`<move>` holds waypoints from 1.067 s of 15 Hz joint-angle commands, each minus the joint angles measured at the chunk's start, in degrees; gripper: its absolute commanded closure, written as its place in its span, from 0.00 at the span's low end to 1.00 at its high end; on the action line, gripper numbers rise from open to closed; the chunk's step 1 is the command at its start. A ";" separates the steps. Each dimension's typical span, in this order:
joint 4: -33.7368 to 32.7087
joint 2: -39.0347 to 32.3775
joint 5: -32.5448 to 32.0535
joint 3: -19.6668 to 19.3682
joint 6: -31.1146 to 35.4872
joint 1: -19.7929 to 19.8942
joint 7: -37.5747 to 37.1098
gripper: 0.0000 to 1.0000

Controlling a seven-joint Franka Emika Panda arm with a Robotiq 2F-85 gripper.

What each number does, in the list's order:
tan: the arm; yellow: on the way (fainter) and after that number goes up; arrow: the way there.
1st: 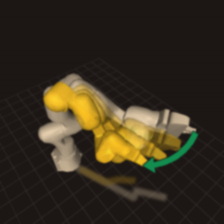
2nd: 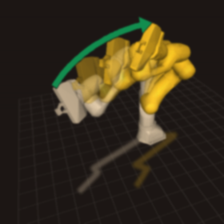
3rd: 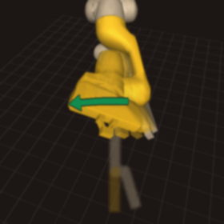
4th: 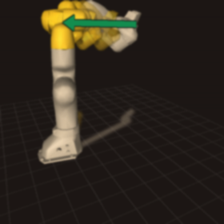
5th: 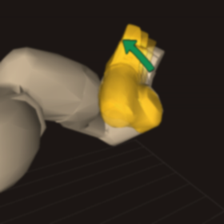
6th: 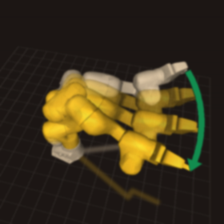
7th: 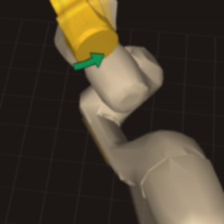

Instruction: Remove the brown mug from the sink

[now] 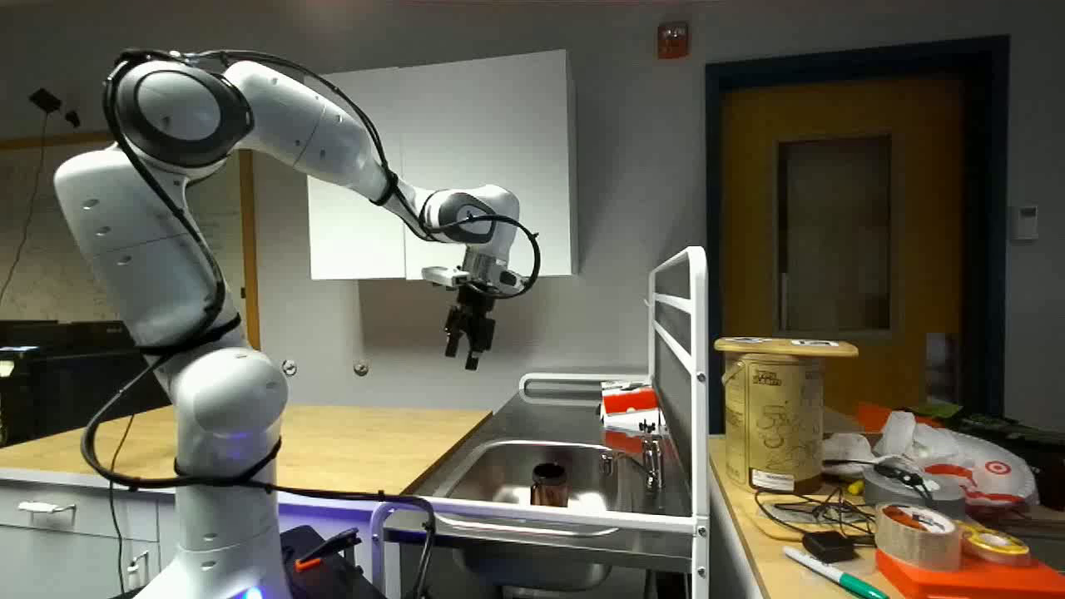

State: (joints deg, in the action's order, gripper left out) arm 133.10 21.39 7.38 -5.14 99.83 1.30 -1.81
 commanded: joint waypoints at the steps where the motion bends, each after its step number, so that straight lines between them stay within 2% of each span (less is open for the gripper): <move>1: -0.13 -0.04 0.22 0.67 -0.10 0.78 0.23 0.00; 10: -0.20 0.01 0.22 0.67 -0.09 0.77 0.23 0.00; 13: -3.31 -4.64 0.62 0.35 0.31 1.24 -1.00 0.00; 16: -9.36 -13.28 1.64 -0.01 1.78 1.67 -1.71 0.00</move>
State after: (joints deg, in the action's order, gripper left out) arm 131.14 17.20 7.47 -5.13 101.36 2.26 -2.26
